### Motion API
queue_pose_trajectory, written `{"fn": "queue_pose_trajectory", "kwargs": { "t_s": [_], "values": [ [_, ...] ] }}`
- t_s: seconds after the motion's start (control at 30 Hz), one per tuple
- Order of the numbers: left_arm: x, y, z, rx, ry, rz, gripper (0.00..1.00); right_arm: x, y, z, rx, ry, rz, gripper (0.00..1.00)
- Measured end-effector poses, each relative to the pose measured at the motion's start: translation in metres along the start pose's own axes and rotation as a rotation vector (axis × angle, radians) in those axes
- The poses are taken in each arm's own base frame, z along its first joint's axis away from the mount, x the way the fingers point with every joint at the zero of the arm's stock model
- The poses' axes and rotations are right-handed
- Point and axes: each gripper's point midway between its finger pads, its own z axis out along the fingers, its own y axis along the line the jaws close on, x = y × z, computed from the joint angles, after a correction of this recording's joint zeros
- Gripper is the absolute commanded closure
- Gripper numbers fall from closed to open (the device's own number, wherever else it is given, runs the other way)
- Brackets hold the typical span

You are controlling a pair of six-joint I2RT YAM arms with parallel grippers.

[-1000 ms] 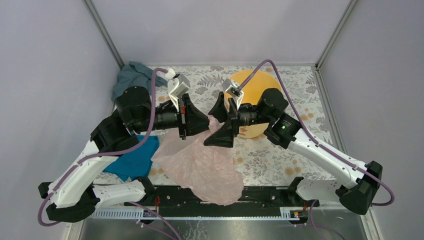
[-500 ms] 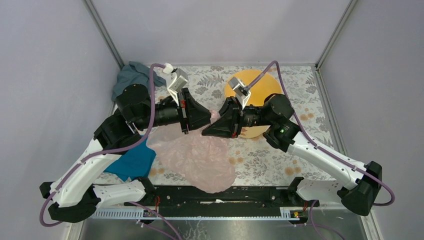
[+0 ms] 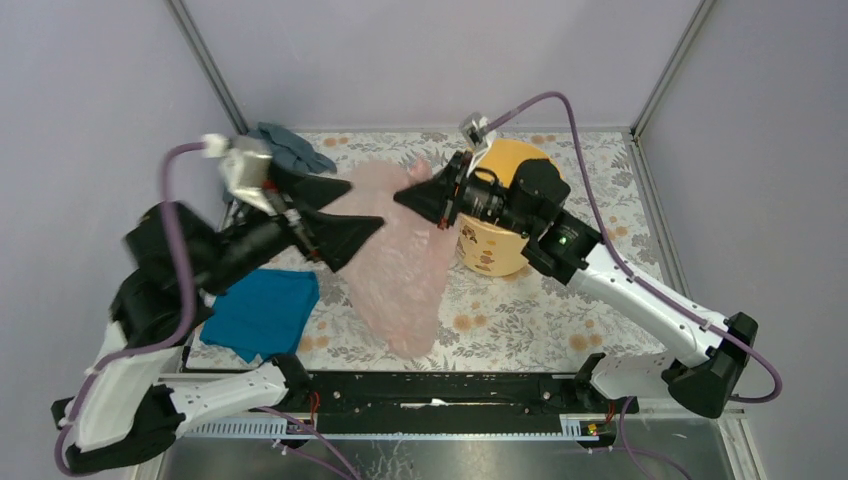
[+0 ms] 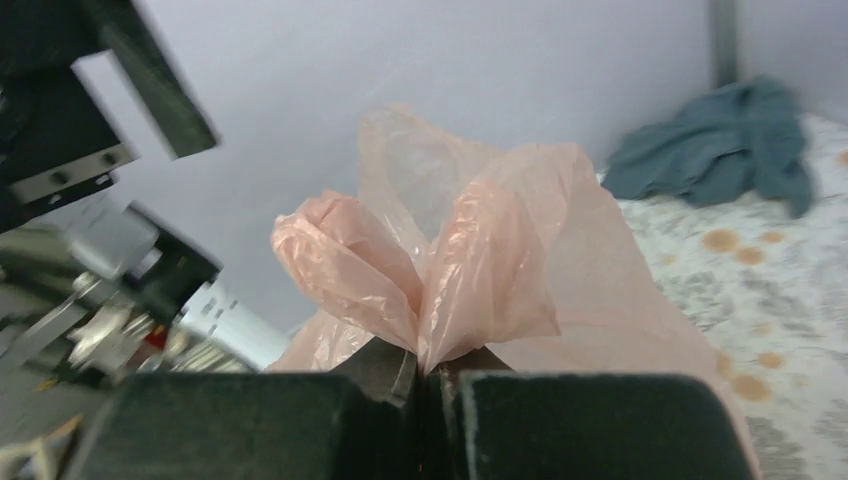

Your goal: Put the trash bags into the trash bin

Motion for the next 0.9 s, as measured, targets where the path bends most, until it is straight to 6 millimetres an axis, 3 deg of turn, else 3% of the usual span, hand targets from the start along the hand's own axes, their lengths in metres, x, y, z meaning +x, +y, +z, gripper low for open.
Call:
{"fn": "queue_pose_trajectory", "kwargs": {
  "t_s": [0.1,0.2,0.27,0.37,0.47,0.53,0.6,0.77,0.9],
  "values": [
    [-0.033,0.017,-0.037,-0.135,-0.15,0.006,0.01,-0.034,-0.012,0.009,0.099,-0.053,-0.054,1.0],
    [-0.062,0.037,-0.083,-0.286,-0.314,-0.017,0.01,-0.087,-0.024,0.009,0.223,-0.148,-0.135,1.0],
    [-0.071,0.051,-0.106,-0.373,-0.392,-0.041,0.01,-0.122,-0.029,0.001,0.313,-0.221,-0.188,1.0],
    [-0.069,0.07,-0.117,-0.48,-0.426,-0.064,0.01,-0.177,-0.038,-0.025,0.486,-0.345,-0.26,1.0],
    [-0.053,0.084,-0.102,-0.542,-0.381,-0.061,0.01,-0.213,-0.052,-0.059,0.675,-0.45,-0.27,1.0],
    [-0.042,0.091,-0.087,-0.565,-0.336,-0.051,0.01,-0.214,-0.067,-0.08,0.795,-0.477,-0.247,1.0],
    [-0.031,0.097,-0.069,-0.581,-0.29,-0.041,0.01,-0.203,-0.084,-0.096,0.897,-0.476,-0.218,1.0],
    [-0.003,0.105,-0.015,-0.574,-0.164,-0.015,0.01,-0.144,-0.133,-0.136,1.166,-0.386,-0.177,1.0],
    [0.027,0.107,0.03,-0.529,-0.05,-0.004,0.01,-0.115,-0.159,-0.171,1.361,-0.329,-0.244,1.0]
  ]
}}
